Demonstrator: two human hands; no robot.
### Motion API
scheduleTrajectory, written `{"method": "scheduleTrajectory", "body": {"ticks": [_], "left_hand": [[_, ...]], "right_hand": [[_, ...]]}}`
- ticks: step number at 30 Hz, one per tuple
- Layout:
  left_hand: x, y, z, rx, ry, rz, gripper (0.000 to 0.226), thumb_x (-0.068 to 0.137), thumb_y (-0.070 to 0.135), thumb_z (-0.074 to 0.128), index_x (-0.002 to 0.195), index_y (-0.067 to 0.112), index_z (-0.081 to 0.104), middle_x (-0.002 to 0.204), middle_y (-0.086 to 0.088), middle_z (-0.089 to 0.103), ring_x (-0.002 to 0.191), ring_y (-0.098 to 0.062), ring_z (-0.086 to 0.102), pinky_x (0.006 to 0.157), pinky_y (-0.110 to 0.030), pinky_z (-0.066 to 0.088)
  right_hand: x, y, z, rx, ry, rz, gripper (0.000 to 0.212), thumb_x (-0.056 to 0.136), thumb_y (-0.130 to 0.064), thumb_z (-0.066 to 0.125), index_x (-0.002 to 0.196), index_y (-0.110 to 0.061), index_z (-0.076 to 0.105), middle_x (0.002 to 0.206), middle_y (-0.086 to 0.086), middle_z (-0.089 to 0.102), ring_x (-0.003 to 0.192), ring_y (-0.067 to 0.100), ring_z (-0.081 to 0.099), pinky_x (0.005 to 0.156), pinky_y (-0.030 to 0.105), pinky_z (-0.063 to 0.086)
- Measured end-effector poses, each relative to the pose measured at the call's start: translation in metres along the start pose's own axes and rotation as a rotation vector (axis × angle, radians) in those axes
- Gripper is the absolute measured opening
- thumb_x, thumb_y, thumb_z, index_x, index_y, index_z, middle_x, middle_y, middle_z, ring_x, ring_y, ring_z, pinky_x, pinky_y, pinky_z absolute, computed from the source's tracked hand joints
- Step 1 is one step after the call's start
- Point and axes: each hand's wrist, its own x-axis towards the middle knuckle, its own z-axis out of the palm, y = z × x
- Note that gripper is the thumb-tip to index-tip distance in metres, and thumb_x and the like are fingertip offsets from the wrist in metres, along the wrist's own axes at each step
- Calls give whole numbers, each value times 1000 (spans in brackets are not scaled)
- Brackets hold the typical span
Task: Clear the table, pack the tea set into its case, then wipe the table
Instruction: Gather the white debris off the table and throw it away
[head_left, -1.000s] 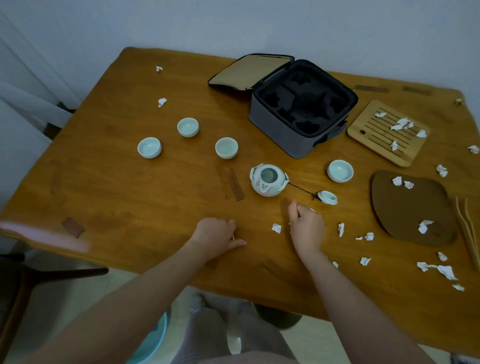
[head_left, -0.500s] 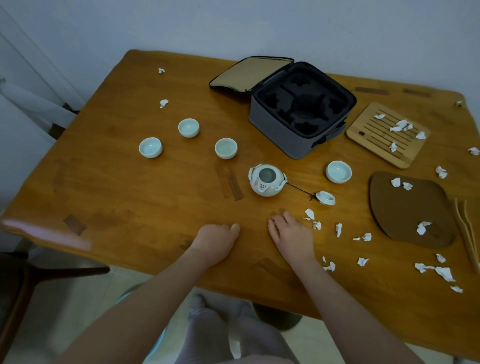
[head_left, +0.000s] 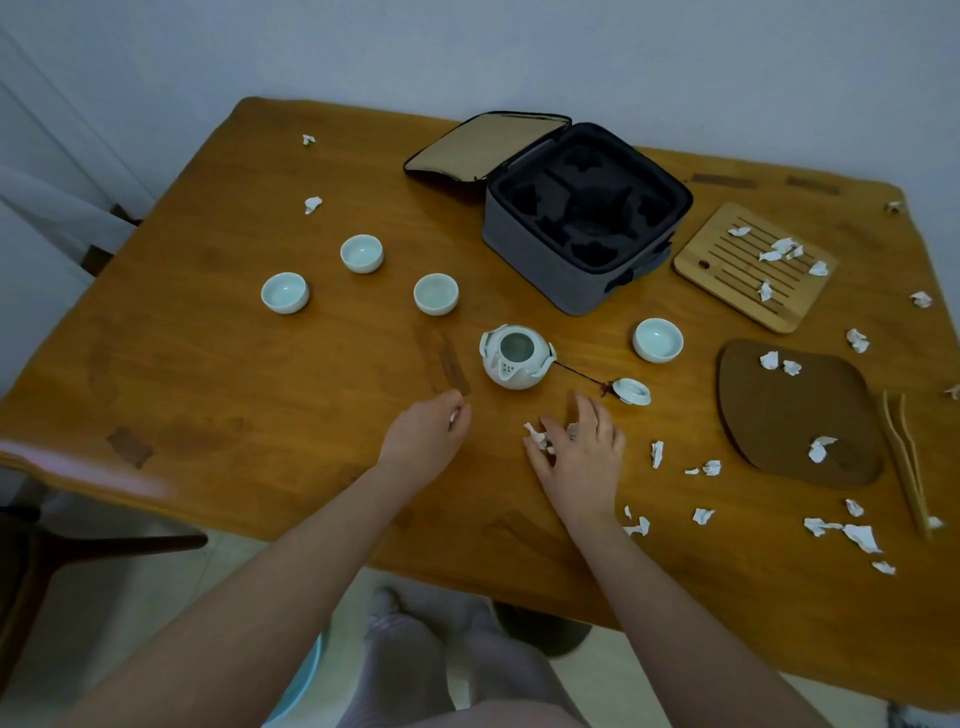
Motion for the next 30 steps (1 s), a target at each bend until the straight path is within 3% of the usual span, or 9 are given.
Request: {"method": "scheduleTrajectory", "body": {"ticks": [5, 11, 15, 19, 22, 25, 30], "left_hand": [[-6, 1, 4, 14, -17, 29, 28, 101, 30, 42, 80, 14, 50, 62, 1, 50, 53, -13, 45, 50, -29, 35], [-10, -6, 9, -69, -47, -40, 31, 100, 30, 44, 75, 13, 48, 64, -3, 49, 55, -15, 42, 51, -31, 32], [-14, -9, 13, -149, -54, -94, 32, 101, 28, 44, 72, 14, 41, 63, 0, 41, 55, -12, 35, 51, -28, 27], [-17, -14, 15, -198, -36, -111, 32, 101, 27, 45, 71, 14, 41, 61, 3, 39, 52, -9, 33, 47, -22, 24], [-19, -15, 14, -213, -19, -119, 32, 100, 27, 45, 71, 15, 41, 60, 3, 40, 51, -8, 33, 46, -21, 25], [-22, -18, 12, -237, -6, -121, 34, 100, 28, 46, 68, 17, 40, 59, 5, 39, 49, -6, 32, 46, -20, 25], [-31, -22, 9, -277, 24, -134, 34, 100, 27, 46, 69, 15, 41, 56, 5, 37, 43, -6, 31, 43, -21, 25]], "right_hand": [[-2, 2, 6, 57, 40, 157, 32, 86, -39, 66, 112, -22, 69, 144, 17, 46, 141, 37, 31, 111, 60, 25], [-5, 10, 6, -5, 6, 93, 42, 90, -49, 58, 126, -26, 62, 132, 14, 55, 122, 32, 48, 97, 50, 40], [-4, 4, 11, 155, 17, 89, 34, 92, -41, 55, 121, -26, 66, 127, 9, 57, 120, 27, 48, 98, 48, 38], [-1, -3, 13, 238, 1, 96, 24, 89, -33, 66, 110, -21, 71, 120, 9, 58, 115, 27, 51, 97, 48, 41], [6, 4, 11, 196, 15, 45, 14, 89, -28, 67, 97, -16, 68, 102, 7, 59, 97, 25, 54, 82, 39, 45], [19, 14, 8, 67, 5, -92, 18, 86, -29, 70, 84, -12, 63, 81, 6, 58, 74, 22, 54, 61, 33, 44], [32, 20, 3, -3, -22, -212, 30, 86, -26, 69, 60, -14, 58, 56, 2, 53, 43, 18, 48, 40, 22, 26]]}}
